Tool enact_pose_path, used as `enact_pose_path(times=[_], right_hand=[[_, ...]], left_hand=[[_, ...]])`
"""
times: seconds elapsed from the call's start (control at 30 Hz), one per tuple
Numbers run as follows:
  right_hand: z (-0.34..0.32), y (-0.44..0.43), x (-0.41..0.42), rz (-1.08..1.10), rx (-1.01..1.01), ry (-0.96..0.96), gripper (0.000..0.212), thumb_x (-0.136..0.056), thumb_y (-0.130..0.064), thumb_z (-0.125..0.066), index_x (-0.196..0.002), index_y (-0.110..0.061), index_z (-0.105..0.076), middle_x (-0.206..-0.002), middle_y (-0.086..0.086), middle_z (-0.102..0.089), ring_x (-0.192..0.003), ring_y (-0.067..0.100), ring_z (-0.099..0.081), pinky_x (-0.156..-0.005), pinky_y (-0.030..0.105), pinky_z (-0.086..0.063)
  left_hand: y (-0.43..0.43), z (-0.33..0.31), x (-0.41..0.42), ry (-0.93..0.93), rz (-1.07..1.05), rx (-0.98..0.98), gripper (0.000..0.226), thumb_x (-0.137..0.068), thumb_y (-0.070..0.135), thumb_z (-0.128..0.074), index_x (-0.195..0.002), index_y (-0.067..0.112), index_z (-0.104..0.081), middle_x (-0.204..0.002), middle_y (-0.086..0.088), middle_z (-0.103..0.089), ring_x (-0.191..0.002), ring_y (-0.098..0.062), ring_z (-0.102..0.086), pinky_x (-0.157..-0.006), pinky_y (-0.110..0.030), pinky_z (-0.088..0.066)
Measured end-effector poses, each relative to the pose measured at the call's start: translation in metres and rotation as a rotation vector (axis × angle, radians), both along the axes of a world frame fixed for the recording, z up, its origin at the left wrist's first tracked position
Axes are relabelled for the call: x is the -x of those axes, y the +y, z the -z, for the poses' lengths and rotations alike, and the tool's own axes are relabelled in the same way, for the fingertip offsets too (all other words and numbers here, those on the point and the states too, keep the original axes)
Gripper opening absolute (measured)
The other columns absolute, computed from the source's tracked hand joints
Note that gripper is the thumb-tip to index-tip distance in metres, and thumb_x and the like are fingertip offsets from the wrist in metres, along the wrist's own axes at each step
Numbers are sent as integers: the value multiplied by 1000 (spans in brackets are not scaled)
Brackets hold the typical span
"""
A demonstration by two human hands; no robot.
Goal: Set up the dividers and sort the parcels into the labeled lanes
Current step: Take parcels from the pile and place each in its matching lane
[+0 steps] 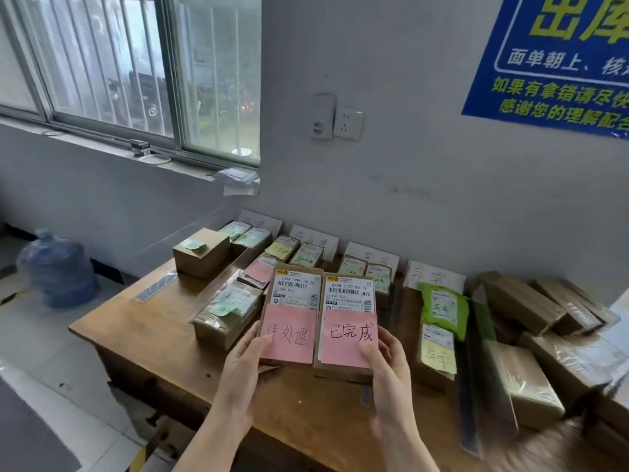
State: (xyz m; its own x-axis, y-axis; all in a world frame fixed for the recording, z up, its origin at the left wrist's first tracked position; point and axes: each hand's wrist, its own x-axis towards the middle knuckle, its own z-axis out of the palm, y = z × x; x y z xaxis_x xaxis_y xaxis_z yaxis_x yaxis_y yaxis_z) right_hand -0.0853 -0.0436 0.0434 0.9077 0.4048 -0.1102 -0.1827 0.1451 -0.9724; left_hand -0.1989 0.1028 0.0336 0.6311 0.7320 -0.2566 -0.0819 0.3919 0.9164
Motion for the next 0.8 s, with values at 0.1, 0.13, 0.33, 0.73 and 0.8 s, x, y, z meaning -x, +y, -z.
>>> enact_pose_path(times=[0.1,0.13,0.33,0.73,0.8], right_hand=[[3,18,6,-8,21,11,39,-84,-27,-76,-117,-32,-57,-114,1,-70,-111,20,-63,-94,37,-51],[4,22,6,-12,39,26,40,-84,-27,-74,-120,-33,-57,-114,1,-71,-110,19,-64,-96,39,-51],[21,41,-19,6,126,116,47,-82,-36,-72,-126,-39,-55,-109,0,-74,-108,20,-66,-99,51,-51],[71,83,-153,395,291,137,48,-96,-31,-61,-138,-13,-45,-126,8,-59,-119,27,-54,-101,43,-47],[87,92,-167,402,337,194,48,-98,-29,-56,-141,-11,-43,-131,13,-58,-122,30,-54,-102,47,-47]], left_hand=[[18,1,6,-2,8,10,23,-99,19,-50,-117,25,-65,-97,-12,-74,-102,-32,-63,-88,-48,-53],[23,2,5,-6,15,13,23,-100,19,-50,-117,24,-65,-99,-13,-73,-102,-32,-63,-85,-47,-54],[47,8,-19,-10,52,46,26,-99,21,-51,-122,19,-62,-103,-15,-71,-105,-34,-63,-84,-45,-55],[83,11,-124,-23,109,81,24,-97,15,-53,-120,15,-61,-104,-17,-70,-102,-32,-63,-76,-39,-54],[88,14,-136,-27,130,98,27,-97,14,-52,-123,12,-59,-107,-20,-69,-101,-34,-64,-75,-39,-54]])
